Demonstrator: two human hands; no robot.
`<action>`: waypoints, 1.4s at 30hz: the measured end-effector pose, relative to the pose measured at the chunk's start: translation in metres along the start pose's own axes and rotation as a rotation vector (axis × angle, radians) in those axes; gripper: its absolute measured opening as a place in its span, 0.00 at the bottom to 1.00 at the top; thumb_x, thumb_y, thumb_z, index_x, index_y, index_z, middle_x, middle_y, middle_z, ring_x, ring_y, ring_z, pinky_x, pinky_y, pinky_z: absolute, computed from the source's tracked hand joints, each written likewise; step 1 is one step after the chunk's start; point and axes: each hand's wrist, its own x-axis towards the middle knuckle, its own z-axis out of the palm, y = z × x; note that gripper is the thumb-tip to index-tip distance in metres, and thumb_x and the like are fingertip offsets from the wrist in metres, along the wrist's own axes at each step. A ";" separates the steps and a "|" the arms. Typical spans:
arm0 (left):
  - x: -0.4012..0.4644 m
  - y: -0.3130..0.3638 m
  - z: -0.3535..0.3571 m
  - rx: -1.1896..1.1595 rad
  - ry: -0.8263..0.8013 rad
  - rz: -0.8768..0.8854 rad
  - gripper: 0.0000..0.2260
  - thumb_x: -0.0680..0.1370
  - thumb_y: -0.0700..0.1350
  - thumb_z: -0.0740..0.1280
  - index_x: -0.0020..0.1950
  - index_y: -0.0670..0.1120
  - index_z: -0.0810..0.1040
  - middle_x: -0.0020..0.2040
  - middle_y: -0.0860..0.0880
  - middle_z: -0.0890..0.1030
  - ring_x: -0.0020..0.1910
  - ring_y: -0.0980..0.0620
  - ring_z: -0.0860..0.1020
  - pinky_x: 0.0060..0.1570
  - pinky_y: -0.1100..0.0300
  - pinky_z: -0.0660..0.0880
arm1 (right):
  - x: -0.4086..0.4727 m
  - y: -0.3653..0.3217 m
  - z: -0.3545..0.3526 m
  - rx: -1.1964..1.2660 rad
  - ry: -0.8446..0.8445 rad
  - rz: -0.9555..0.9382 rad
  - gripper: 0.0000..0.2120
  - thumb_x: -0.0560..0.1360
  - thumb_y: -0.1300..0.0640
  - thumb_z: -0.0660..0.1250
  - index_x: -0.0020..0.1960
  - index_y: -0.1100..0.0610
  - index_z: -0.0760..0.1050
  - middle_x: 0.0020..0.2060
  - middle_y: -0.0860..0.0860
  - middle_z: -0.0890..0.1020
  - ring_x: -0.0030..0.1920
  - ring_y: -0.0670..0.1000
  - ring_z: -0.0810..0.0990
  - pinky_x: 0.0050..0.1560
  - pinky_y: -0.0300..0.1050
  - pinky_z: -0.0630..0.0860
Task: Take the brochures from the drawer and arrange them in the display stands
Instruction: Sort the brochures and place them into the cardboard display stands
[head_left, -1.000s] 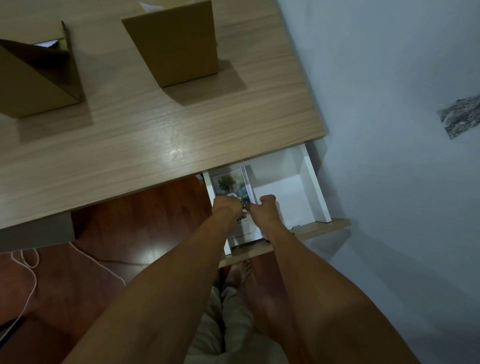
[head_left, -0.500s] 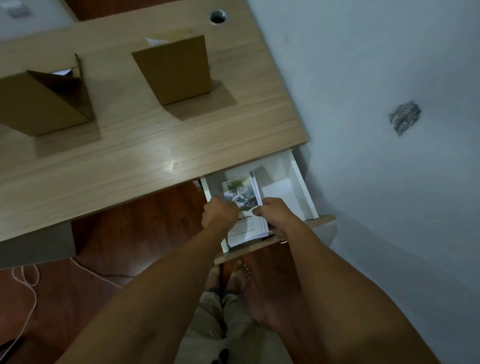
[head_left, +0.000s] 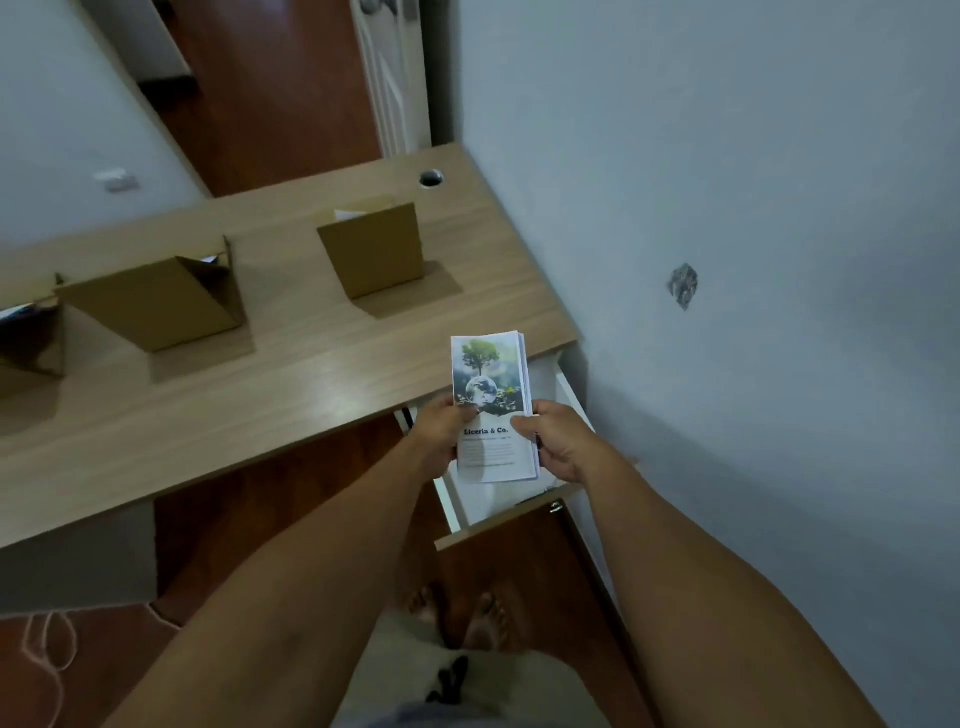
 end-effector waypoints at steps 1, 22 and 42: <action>-0.006 0.010 -0.007 -0.003 0.034 0.036 0.07 0.81 0.34 0.64 0.56 0.42 0.78 0.47 0.43 0.84 0.41 0.47 0.81 0.29 0.59 0.79 | 0.000 -0.009 0.009 -0.016 -0.009 -0.025 0.12 0.79 0.66 0.67 0.62 0.64 0.77 0.57 0.64 0.84 0.58 0.65 0.84 0.62 0.67 0.78; -0.011 0.145 -0.262 -0.131 0.218 0.293 0.08 0.81 0.36 0.65 0.58 0.46 0.76 0.53 0.41 0.83 0.49 0.42 0.82 0.48 0.48 0.79 | 0.024 -0.143 0.279 -0.190 -0.186 -0.229 0.06 0.79 0.64 0.68 0.54 0.56 0.79 0.51 0.57 0.86 0.45 0.54 0.85 0.40 0.46 0.79; -0.047 0.209 -0.433 -0.283 0.279 0.372 0.09 0.79 0.35 0.62 0.58 0.45 0.75 0.49 0.42 0.84 0.45 0.44 0.83 0.38 0.53 0.80 | 0.036 -0.214 0.469 -0.293 -0.365 -0.301 0.09 0.68 0.66 0.67 0.48 0.59 0.80 0.43 0.57 0.83 0.47 0.58 0.80 0.49 0.53 0.72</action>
